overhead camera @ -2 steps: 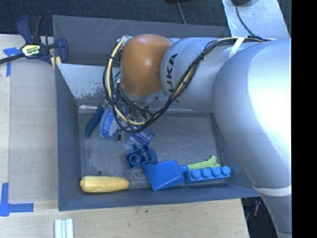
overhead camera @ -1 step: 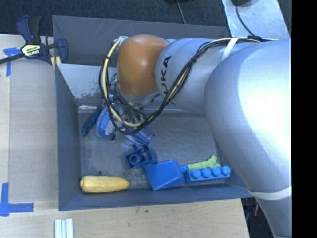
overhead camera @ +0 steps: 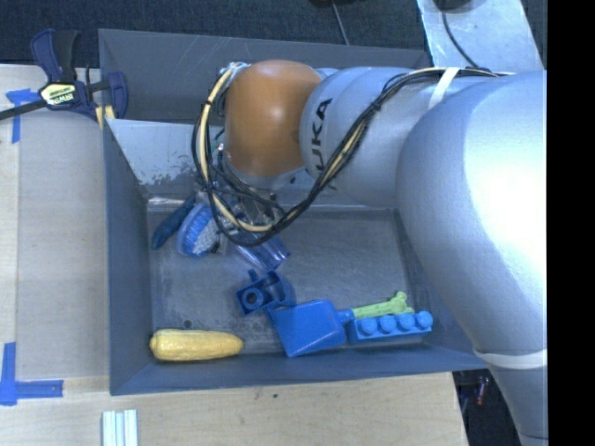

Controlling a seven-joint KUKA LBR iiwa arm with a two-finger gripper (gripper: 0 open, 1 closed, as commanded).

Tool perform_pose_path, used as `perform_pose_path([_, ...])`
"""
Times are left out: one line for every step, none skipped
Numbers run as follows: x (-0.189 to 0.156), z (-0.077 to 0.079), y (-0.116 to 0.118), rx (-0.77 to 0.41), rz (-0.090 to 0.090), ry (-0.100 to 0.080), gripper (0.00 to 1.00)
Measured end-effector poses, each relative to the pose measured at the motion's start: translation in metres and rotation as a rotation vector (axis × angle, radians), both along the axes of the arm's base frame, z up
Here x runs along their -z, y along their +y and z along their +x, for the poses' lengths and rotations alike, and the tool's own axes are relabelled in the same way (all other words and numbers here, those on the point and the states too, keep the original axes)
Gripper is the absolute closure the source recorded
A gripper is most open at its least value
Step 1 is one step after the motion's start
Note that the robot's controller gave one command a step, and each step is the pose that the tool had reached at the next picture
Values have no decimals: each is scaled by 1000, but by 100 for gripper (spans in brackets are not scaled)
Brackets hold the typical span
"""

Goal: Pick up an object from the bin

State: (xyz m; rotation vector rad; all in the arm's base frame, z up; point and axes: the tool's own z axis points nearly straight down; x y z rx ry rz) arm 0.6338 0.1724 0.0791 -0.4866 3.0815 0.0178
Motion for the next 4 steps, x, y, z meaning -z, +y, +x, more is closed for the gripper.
perform_pose_path([0,0,0,1,0,0,100])
perform_pose_path([-13,1,0,4,2,-4,100])
perform_pose_path([-40,0,0,5,2,-3,100])
perform_pose_path([-44,0,-1,8,3,-4,100])
